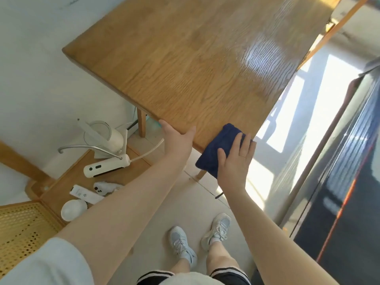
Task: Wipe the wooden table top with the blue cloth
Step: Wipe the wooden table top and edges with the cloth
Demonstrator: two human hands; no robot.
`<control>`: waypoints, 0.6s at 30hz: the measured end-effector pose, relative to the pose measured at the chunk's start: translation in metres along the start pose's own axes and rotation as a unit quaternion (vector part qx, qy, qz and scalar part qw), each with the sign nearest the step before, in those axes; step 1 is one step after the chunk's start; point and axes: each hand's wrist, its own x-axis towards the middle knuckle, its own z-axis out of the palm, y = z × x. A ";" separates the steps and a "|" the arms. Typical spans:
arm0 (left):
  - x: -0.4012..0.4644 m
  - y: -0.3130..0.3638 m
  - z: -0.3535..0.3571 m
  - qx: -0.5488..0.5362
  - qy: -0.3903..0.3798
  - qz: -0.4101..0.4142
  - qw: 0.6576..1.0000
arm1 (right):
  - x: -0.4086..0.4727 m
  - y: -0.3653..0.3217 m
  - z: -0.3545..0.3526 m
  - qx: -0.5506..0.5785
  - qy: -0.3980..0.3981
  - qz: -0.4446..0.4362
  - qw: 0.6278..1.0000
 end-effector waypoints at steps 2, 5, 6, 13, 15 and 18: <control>0.003 -0.003 0.008 -0.004 0.017 -0.011 1.000 | 0.015 -0.007 -0.001 0.063 0.029 0.080 0.994; 0.000 -0.005 0.024 0.023 0.023 -0.012 0.999 | 0.045 -0.004 -0.010 0.110 0.056 0.104 0.987; -0.003 -0.003 0.030 0.059 0.022 -0.011 0.998 | 0.056 -0.002 -0.014 0.126 0.055 0.105 0.985; -0.016 -0.009 0.039 0.442 -0.013 0.111 0.890 | 0.056 0.018 -0.022 0.234 0.016 0.070 0.970; -0.017 -0.010 0.039 0.522 -0.036 0.198 0.829 | 0.045 0.022 -0.019 0.263 -0.001 0.067 0.962; -0.012 -0.005 0.045 0.564 -0.079 0.239 0.787 | 0.064 0.022 -0.022 0.283 -0.010 0.085 0.955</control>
